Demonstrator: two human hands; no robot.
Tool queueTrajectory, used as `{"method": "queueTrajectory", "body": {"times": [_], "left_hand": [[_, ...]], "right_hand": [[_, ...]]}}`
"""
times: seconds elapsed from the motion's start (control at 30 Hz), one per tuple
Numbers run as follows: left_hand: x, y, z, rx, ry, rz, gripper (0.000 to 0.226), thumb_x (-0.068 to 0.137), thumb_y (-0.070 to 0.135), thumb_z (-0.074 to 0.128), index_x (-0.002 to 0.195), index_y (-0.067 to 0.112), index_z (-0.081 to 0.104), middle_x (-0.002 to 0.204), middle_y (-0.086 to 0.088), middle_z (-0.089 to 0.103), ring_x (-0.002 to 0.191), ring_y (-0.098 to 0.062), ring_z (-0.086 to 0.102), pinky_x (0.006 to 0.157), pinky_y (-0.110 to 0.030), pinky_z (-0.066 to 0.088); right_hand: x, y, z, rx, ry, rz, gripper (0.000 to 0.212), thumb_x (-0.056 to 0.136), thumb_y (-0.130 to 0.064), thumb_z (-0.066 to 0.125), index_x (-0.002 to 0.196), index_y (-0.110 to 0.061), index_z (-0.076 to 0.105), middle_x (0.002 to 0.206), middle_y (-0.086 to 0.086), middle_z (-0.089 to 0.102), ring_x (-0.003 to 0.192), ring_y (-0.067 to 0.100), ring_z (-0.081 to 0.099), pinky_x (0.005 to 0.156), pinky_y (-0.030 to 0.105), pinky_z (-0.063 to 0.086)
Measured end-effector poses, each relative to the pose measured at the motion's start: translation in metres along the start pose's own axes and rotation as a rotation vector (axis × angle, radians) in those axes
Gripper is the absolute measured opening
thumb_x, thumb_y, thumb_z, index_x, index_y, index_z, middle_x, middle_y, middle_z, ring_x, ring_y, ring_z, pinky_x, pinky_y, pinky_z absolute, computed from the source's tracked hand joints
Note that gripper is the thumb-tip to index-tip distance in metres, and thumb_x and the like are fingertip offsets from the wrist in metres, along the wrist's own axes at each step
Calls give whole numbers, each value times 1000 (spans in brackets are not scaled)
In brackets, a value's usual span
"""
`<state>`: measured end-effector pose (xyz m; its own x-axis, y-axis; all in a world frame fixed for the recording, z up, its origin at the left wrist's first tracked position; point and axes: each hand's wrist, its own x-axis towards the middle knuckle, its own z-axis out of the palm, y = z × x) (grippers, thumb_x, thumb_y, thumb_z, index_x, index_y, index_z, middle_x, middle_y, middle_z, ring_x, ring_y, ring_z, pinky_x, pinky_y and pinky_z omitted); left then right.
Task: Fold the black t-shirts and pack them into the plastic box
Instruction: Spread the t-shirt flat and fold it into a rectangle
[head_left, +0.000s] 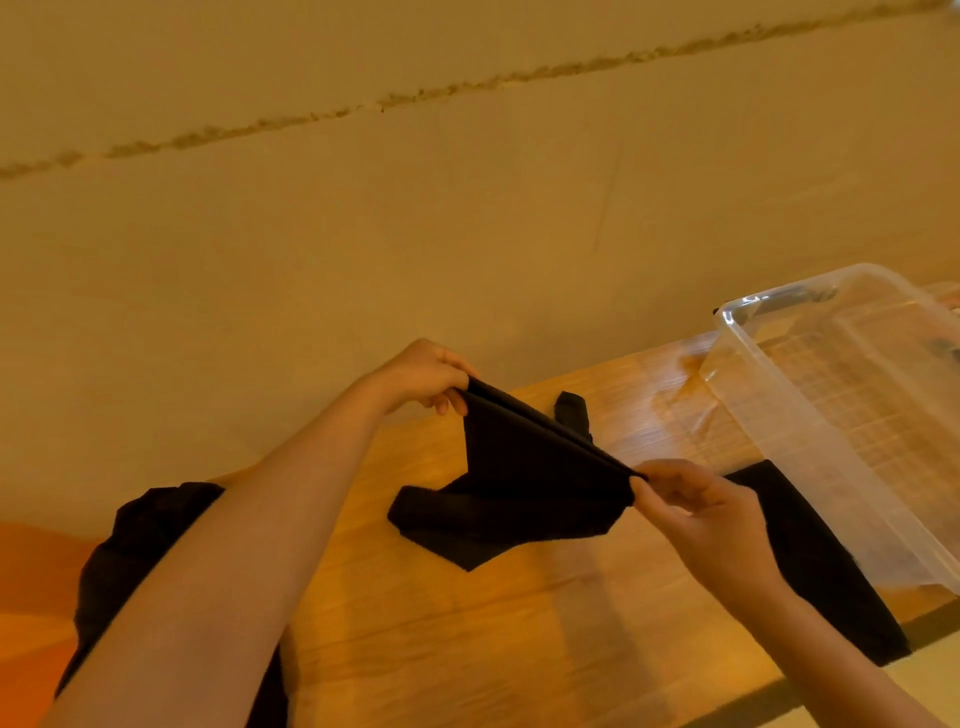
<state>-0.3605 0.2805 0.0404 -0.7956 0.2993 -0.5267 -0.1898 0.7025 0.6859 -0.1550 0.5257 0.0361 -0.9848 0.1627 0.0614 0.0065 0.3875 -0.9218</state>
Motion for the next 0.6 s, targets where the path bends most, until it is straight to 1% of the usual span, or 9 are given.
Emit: {"method": "queueTrajectory", "body": {"times": [0.07,0.1,0.17,0.23,0.3,0.37,0.43,0.5,0.6], "left_hand": [[-15,11,-12,-84,34,41,19,92,6,52,98,12,69,67,-7,72,46,-10,60,51,-22,39],[-24,18,-17,-120,56,63,18,92,7,52,97,11,69,68,-8,73,49,-11,63,51,-22,39],[-40,29,-25,-177,105,104,18,92,7,51,96,11,69,72,-9,74,57,-14,68,53,-23,40],[-57,39,-34,-223,148,142,18,92,8,52,96,10,69,77,-10,74,66,-17,71,57,-24,41],[-78,49,-47,-260,144,191,14,93,8,54,96,8,68,83,-10,75,77,-20,73,62,-25,43],[-101,57,-60,-266,114,236,11,92,10,60,97,5,68,90,-10,75,86,-21,73,67,-25,44],[-123,64,-71,-235,105,276,21,85,17,69,102,4,68,94,-9,75,90,-20,72,68,-23,46],[-142,70,-79,-218,135,306,30,75,21,73,101,5,69,93,-10,75,89,-20,72,64,-20,47],[-159,75,-85,-161,292,321,21,77,21,74,89,5,70,79,-10,75,72,-20,73,58,-23,43]], "right_hand": [[15,-5,-14,-62,36,-65,42,79,-9,71,89,-50,68,80,-25,70,77,-3,68,70,7,50],[22,-8,-19,-84,50,-92,42,79,-6,72,87,-47,70,80,-28,69,77,-5,67,69,5,48],[37,-17,-28,-123,85,-146,35,80,-4,72,86,-38,71,80,-30,68,77,-7,66,69,4,47],[51,-27,-36,-134,129,-194,27,81,-5,72,91,-30,69,80,-25,70,78,-7,66,70,4,47],[64,-40,-43,-107,168,-234,24,82,-5,72,93,-26,68,75,-24,69,78,-9,65,70,3,46],[77,-54,-49,-79,182,-272,18,83,-8,71,94,-21,68,74,-30,67,77,-11,64,70,2,45],[87,-69,-54,-70,188,-304,14,84,-8,70,96,-16,68,71,-31,66,75,-13,63,69,2,44],[97,-82,-57,-87,192,-351,15,85,-8,69,94,-20,68,71,-32,65,74,-14,62,70,2,45],[106,-100,-59,-143,146,-436,24,86,-11,70,90,-34,65,78,-37,64,77,-10,64,74,5,47]]}}
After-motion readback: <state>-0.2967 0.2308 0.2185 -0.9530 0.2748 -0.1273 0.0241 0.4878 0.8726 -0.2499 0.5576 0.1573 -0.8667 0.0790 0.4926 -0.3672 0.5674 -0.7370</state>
